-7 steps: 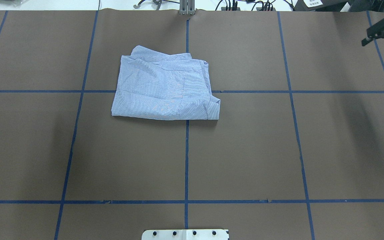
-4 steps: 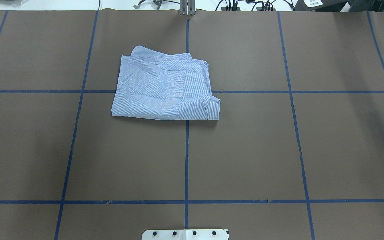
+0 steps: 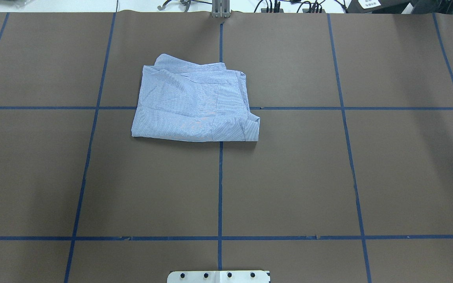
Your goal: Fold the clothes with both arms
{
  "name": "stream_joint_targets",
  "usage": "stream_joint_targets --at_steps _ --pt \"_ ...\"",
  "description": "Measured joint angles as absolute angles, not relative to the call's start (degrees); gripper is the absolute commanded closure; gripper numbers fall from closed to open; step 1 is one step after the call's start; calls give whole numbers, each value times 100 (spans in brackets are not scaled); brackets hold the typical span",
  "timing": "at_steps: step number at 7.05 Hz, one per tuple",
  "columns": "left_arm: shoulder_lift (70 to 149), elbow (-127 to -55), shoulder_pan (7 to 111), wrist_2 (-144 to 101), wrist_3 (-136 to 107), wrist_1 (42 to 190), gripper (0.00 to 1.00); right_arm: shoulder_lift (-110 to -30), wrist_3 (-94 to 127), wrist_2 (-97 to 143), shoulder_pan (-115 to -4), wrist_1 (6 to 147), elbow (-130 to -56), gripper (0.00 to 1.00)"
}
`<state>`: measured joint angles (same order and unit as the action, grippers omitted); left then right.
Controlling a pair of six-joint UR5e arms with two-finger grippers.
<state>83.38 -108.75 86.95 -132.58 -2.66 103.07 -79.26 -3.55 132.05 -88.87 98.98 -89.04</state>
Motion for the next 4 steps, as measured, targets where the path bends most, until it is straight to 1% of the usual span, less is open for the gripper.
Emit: stream_joint_targets --at_steps 4 --pt "8309 -10562 8677 -13281 -322 10398 1 -7944 -335 13437 -8960 9884 -8972 0"
